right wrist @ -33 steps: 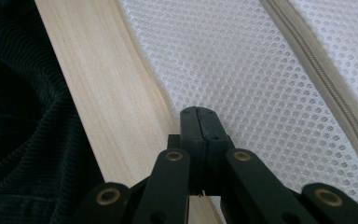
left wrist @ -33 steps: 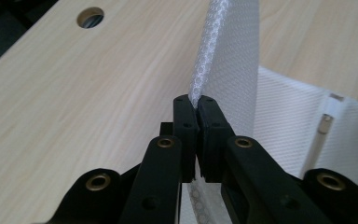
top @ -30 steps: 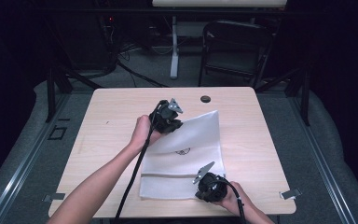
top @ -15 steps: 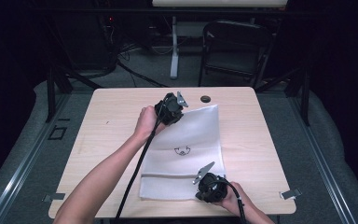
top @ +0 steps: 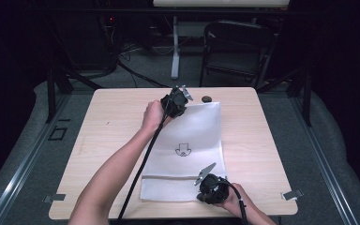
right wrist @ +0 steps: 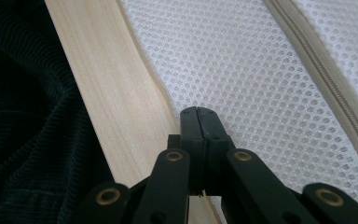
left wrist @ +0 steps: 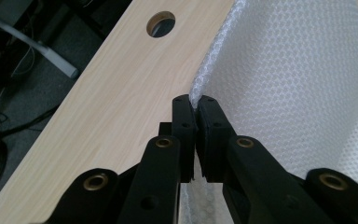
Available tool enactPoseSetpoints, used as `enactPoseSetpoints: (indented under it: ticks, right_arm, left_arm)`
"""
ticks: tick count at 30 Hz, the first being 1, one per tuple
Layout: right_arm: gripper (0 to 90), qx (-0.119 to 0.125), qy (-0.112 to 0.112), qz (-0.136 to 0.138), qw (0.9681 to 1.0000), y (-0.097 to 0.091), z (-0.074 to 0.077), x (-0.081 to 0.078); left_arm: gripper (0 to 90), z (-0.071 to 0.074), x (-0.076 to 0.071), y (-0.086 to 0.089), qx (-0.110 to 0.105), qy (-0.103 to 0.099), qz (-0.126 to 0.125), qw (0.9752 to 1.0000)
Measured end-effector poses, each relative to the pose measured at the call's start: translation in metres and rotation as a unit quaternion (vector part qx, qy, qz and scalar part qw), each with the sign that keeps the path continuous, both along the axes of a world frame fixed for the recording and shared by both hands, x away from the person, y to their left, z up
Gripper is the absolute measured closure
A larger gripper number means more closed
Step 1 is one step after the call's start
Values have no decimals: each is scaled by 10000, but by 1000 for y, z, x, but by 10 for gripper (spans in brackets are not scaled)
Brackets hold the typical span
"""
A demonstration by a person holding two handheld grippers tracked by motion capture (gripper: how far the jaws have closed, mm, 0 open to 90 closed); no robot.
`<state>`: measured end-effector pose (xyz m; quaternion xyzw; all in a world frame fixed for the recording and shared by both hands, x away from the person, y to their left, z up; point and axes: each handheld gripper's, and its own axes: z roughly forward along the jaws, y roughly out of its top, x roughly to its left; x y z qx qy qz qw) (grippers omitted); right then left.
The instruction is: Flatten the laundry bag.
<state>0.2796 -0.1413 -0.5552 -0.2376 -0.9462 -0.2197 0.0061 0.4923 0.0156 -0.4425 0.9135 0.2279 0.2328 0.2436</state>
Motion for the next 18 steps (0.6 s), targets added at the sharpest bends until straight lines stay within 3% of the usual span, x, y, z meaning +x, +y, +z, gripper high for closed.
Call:
enactPoseSetpoints:
  ticks: [6, 11, 12, 14, 18]
  right_arm:
    - [900, -62, 34, 60, 10000, -1, 1, 1]
    - [900, 49, 53, -29, 10000, -1, 0, 1]
    - [897, 146, 81, -79, 9998, 0, -2, 0]
    - [885, 67, 78, -49, 9999, -1, 0, 1]
    - [873, 151, 97, -86, 9998, 0, -1, 0]
  left_arm:
    - [847, -8, 9, -3, -108, 21, 123, 9999]
    - [797, -13, 12, -5, -241, 127, 187, 9995]
    - [773, -13, 12, -6, -249, 131, 189, 9994]
    - [696, -15, 13, -6, -342, 250, 164, 9990]
    - [520, -16, 13, -5, -501, 380, 163, 9979]
